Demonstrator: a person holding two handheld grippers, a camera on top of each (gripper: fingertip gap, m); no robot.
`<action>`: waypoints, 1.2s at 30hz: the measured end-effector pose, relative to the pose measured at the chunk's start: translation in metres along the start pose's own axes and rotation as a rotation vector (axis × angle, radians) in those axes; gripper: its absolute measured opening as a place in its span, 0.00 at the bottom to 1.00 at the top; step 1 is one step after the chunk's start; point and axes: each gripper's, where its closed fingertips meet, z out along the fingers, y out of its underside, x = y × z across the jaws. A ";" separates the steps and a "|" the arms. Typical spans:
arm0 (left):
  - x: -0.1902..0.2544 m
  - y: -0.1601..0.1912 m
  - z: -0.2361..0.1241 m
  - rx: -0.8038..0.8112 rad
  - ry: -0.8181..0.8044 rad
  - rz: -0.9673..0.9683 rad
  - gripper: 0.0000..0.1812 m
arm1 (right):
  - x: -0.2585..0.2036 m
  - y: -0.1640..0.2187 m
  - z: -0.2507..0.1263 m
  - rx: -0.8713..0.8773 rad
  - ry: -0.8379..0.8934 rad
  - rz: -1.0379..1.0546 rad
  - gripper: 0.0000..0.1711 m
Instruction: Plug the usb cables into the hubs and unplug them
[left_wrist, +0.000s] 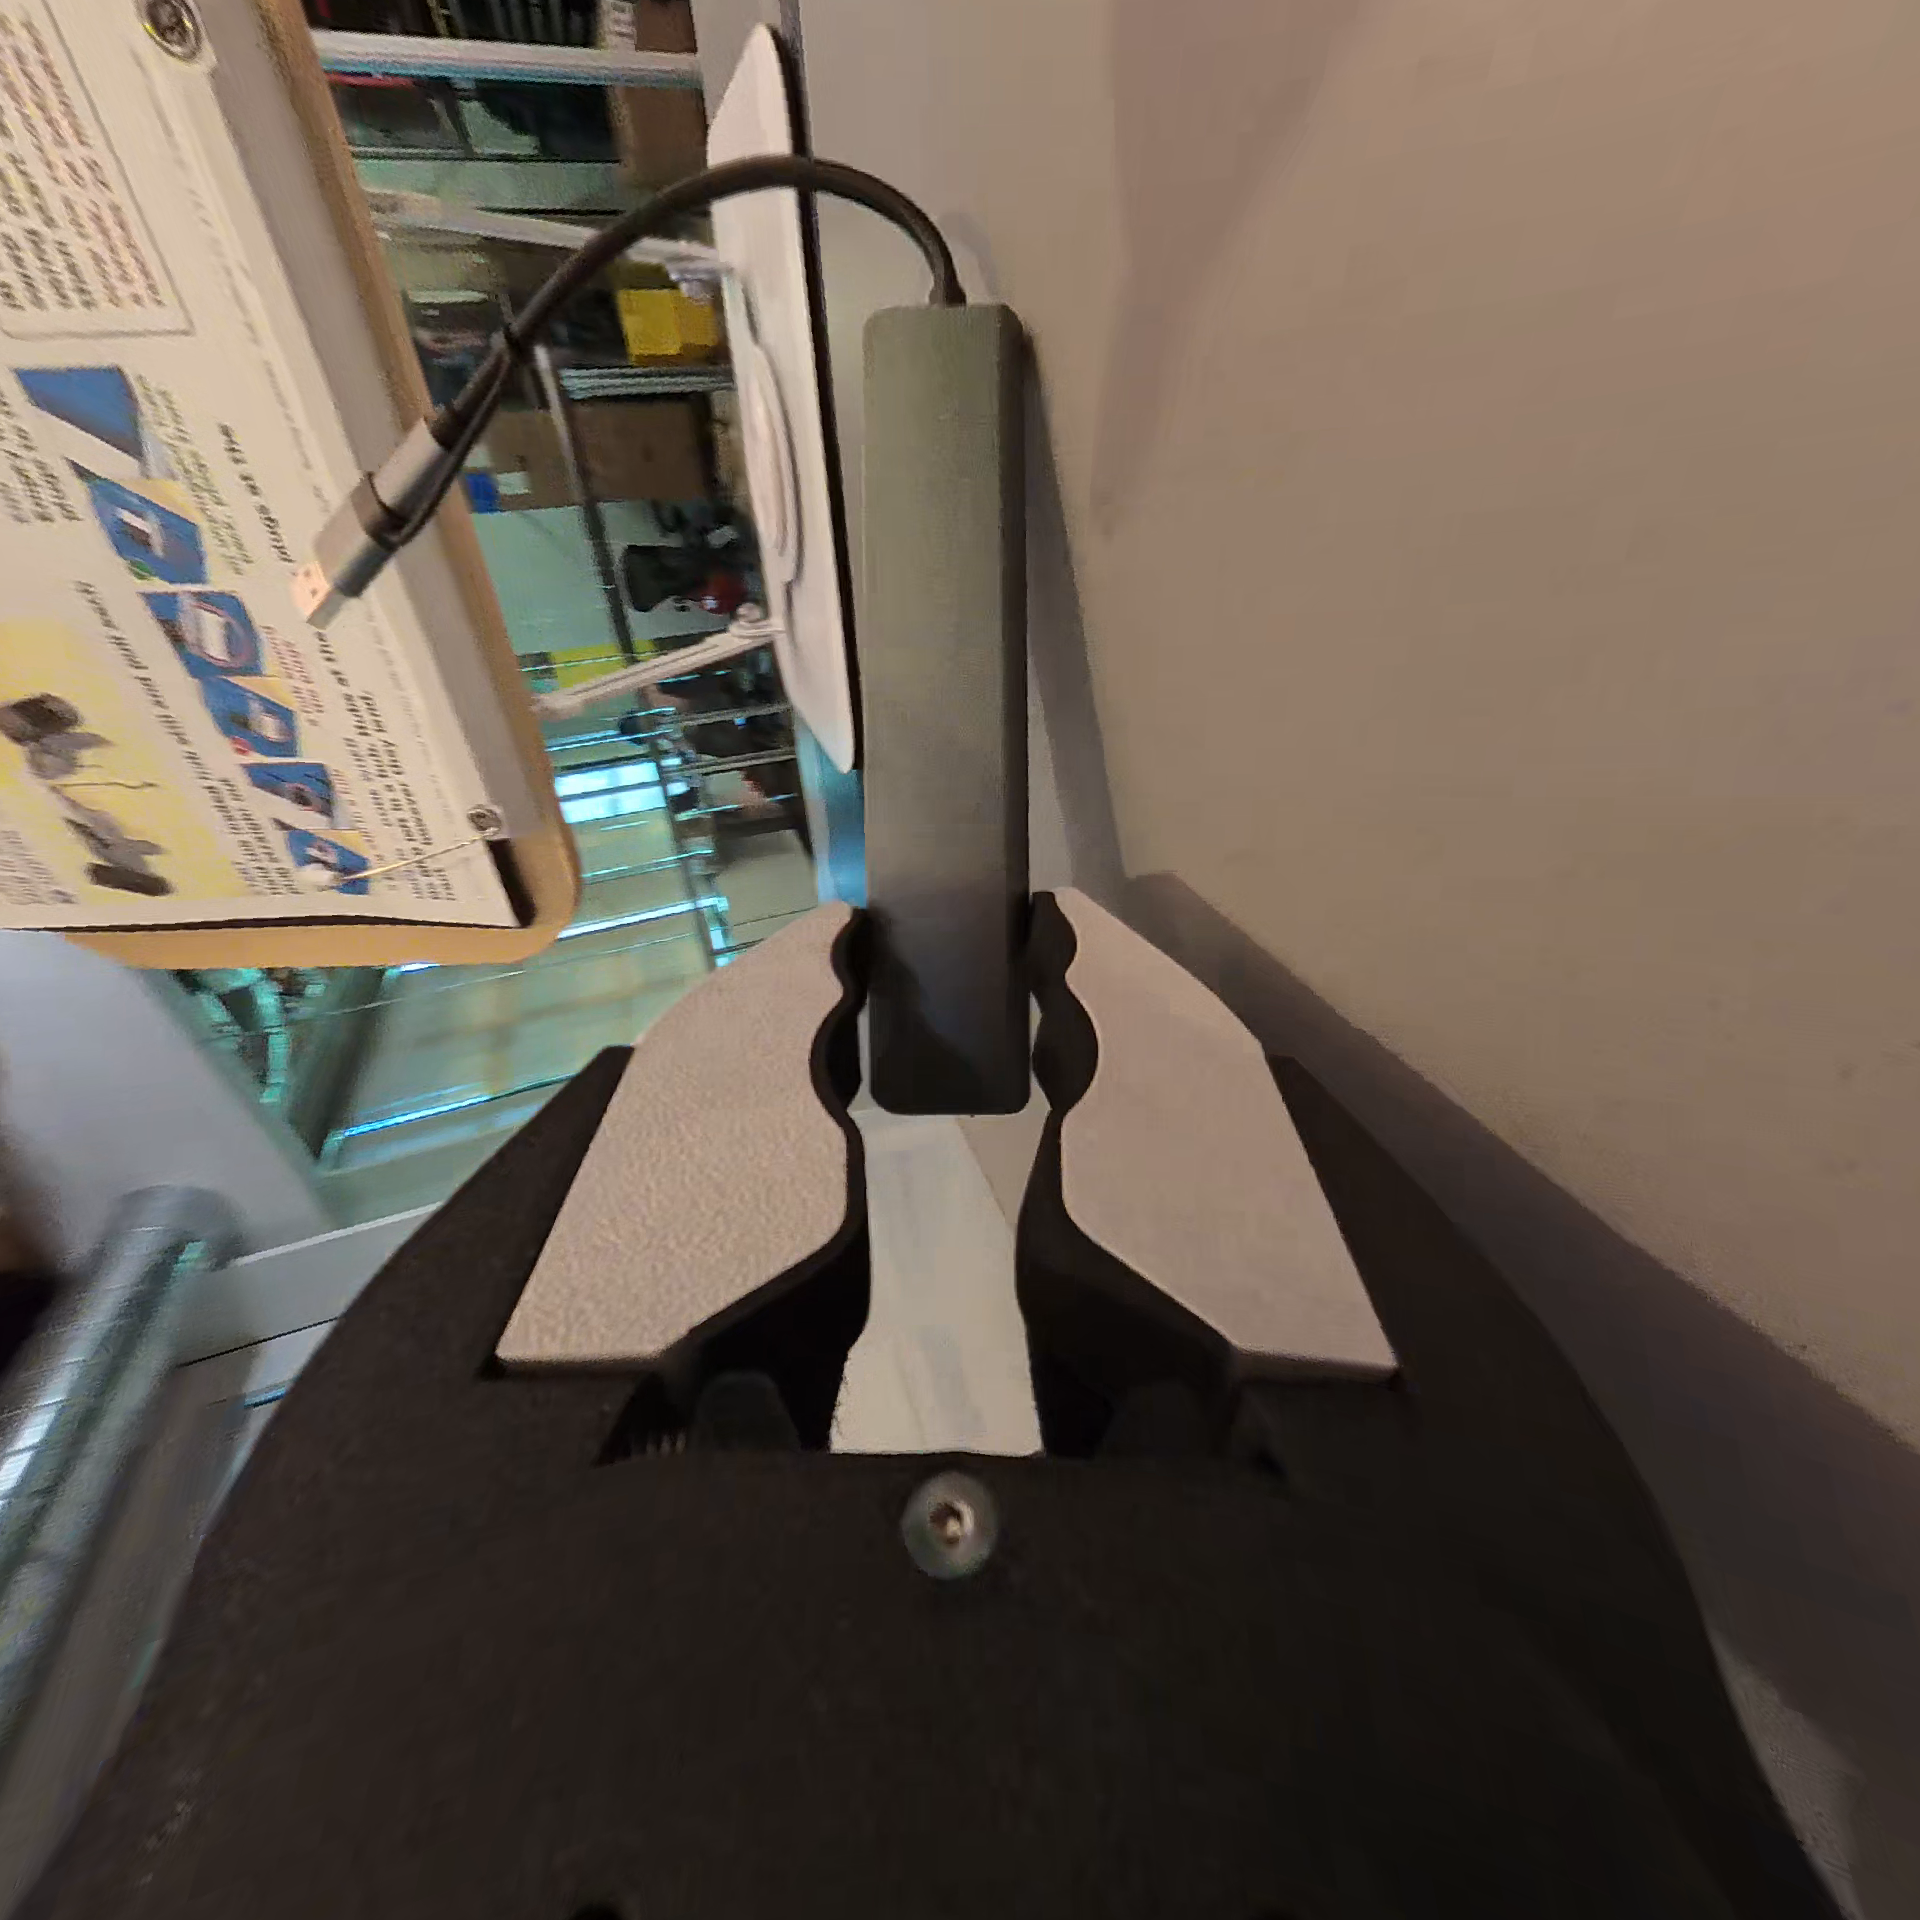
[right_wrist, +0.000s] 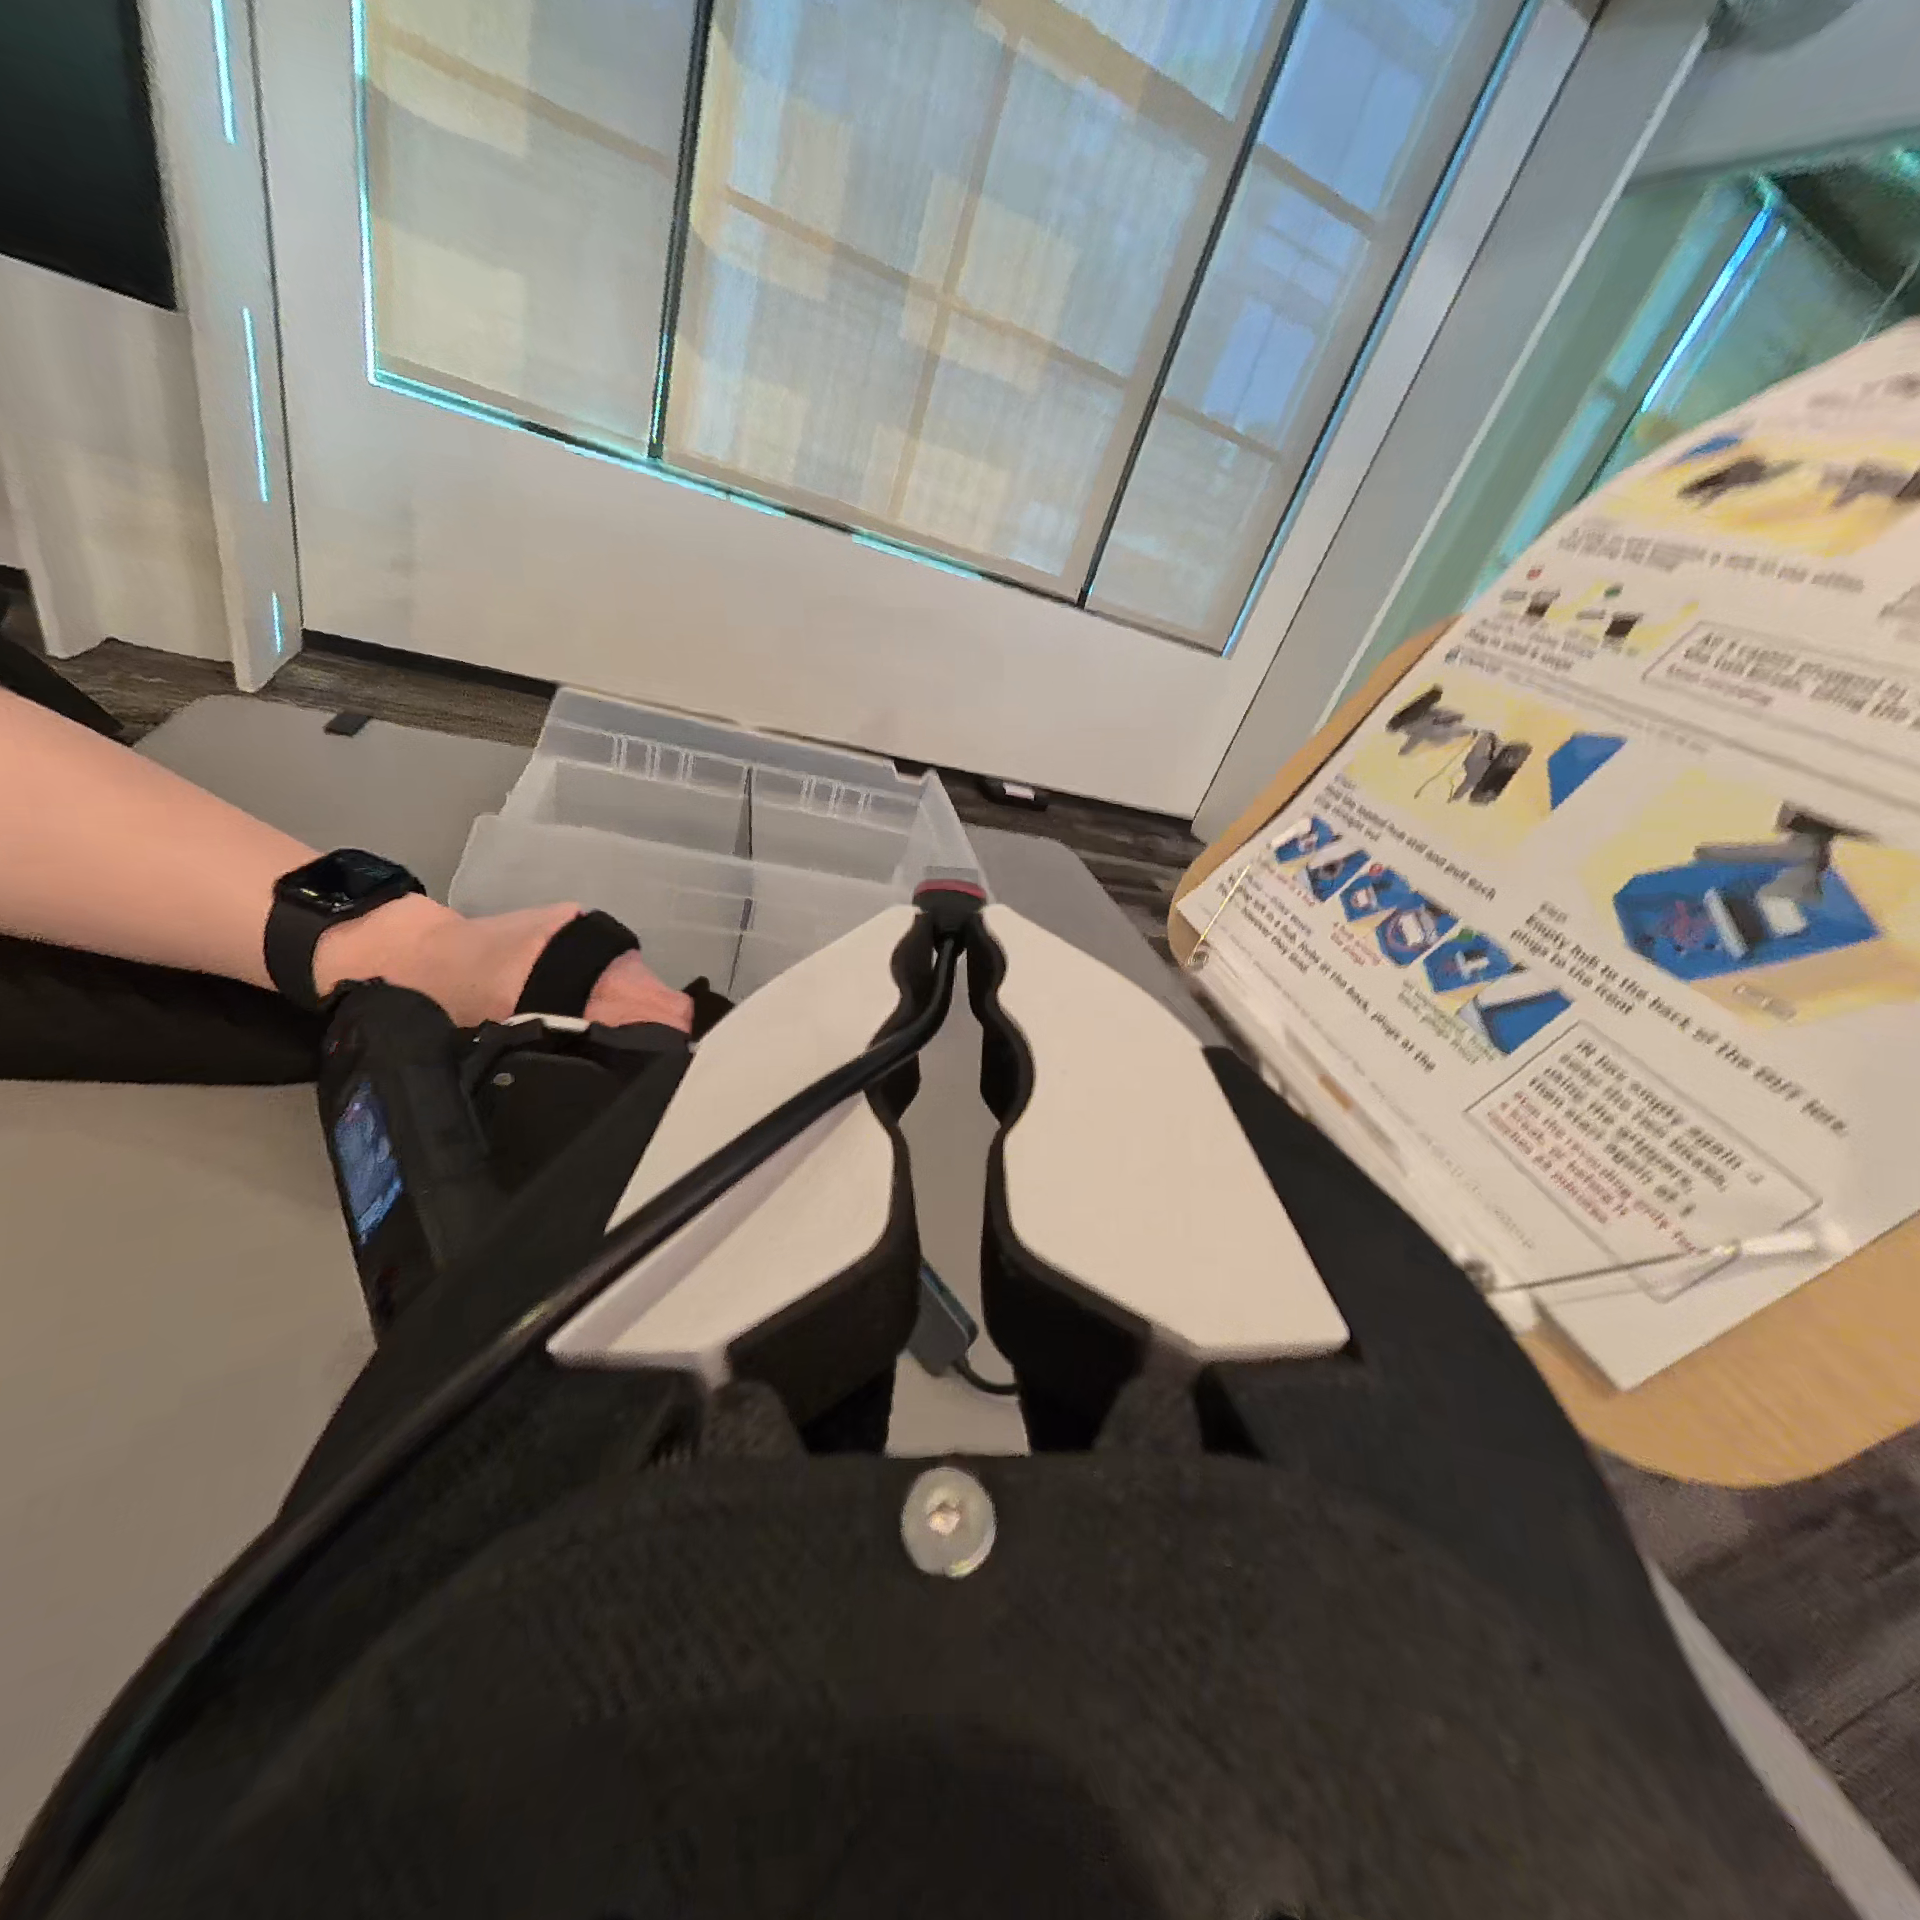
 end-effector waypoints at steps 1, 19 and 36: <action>-0.001 0.001 0.000 -0.010 -0.029 0.026 0.16 | 0.000 0.009 0.006 -0.023 0.000 0.014 0.04; 0.008 -0.003 -0.005 0.025 -0.104 0.074 0.17 | -0.014 0.211 0.079 -0.689 0.189 0.056 0.04; 0.017 0.006 -0.003 0.042 0.035 -0.101 0.16 | -0.031 0.220 0.078 -0.710 0.155 -0.041 0.04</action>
